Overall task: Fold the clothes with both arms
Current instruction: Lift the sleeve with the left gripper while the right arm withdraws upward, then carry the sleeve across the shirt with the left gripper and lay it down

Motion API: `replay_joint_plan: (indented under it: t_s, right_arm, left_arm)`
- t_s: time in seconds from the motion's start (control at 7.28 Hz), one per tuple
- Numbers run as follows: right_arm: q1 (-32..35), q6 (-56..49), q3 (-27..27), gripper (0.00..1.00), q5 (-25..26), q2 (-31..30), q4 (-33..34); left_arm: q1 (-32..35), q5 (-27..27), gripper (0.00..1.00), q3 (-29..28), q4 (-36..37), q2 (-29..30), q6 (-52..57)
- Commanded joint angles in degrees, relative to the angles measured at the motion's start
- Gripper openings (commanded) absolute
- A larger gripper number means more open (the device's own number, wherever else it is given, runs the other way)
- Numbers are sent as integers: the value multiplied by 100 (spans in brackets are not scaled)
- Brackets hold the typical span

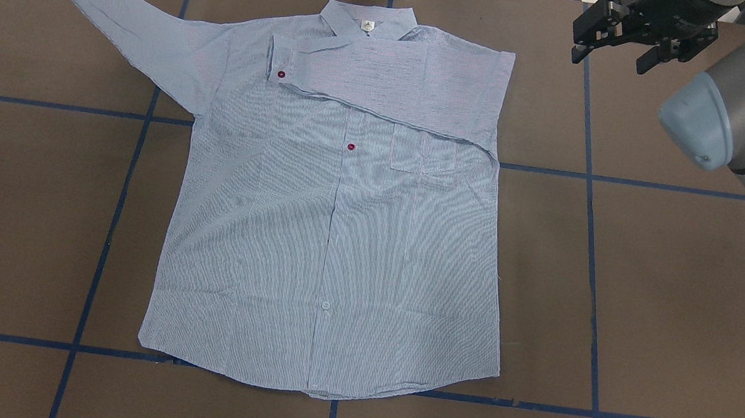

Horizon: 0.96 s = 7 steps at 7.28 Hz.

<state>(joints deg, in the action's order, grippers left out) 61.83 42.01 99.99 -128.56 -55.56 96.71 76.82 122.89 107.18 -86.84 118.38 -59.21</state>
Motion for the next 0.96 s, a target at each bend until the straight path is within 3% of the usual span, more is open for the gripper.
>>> replay_joint_plan:
  t_s: [0.0, 0.55, 0.82]
  right_arm:
    - [4, 0, -15, 100, -2, -8, 6]
    - [31, -9, -24, 100, -37, -69, -3]
    - [118, -61, -15, 100, -125, -156, -11]
  left_arm:
    - [-254, -2, 0, 4, -79, 88, -290]
    - [-1457, -10, 0, -57, -351, 806, -2124]
    - [-1792, -28, 0, -66, -386, 1002, -2480]
